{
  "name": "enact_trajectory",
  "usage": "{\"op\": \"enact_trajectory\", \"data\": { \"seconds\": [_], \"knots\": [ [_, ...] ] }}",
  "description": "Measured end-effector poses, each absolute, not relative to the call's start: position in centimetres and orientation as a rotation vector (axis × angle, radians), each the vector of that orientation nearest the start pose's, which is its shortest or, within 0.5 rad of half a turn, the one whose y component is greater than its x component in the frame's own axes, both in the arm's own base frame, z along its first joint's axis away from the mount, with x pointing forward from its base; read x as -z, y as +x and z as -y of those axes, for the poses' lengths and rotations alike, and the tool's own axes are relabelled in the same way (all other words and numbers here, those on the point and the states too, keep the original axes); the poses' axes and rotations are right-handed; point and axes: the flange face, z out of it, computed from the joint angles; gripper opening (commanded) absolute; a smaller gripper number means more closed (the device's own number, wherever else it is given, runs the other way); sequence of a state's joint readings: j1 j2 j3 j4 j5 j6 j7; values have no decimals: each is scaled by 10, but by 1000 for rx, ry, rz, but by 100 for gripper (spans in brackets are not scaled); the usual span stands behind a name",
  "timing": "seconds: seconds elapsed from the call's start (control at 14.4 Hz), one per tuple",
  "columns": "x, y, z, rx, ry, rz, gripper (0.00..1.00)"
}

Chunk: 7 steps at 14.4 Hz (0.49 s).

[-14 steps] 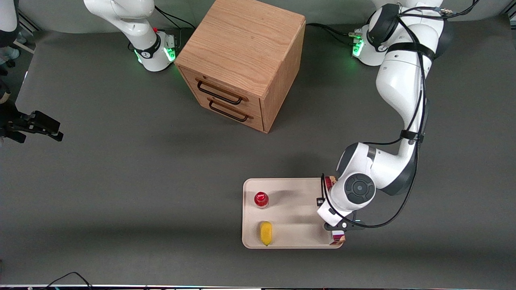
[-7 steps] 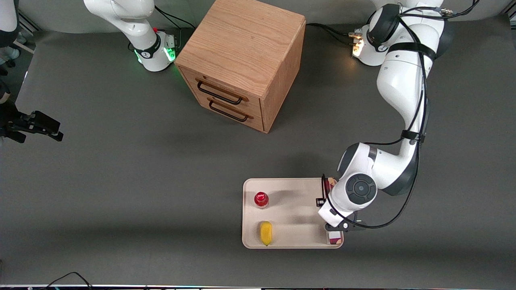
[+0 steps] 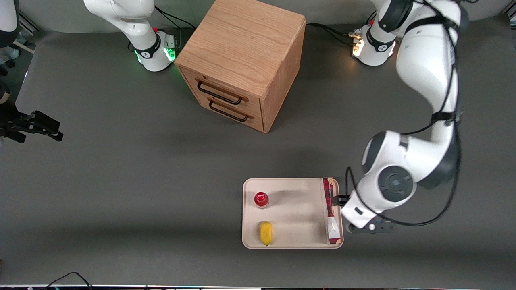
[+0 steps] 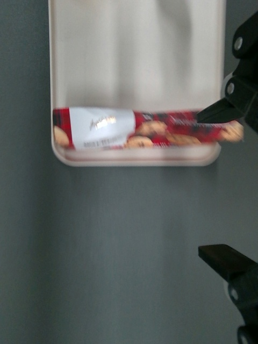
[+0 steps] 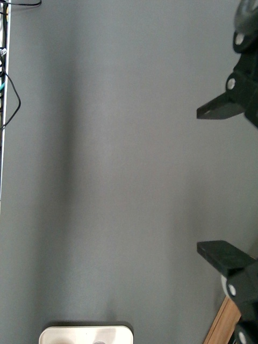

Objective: Place red cookie box on tray

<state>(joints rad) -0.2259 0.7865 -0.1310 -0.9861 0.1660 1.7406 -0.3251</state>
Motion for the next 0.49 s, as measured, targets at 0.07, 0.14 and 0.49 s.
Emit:
{"op": "enact_trajectory", "data": {
  "seconds": [0.07, 0.14, 0.49],
  "knots": [
    [-423, 723, 203, 0, -3060, -88, 100],
    [-451, 717, 184, 1, -3062, -122, 100],
    [-550, 649, 96, -48, -3067, -77, 100]
  ]
}}
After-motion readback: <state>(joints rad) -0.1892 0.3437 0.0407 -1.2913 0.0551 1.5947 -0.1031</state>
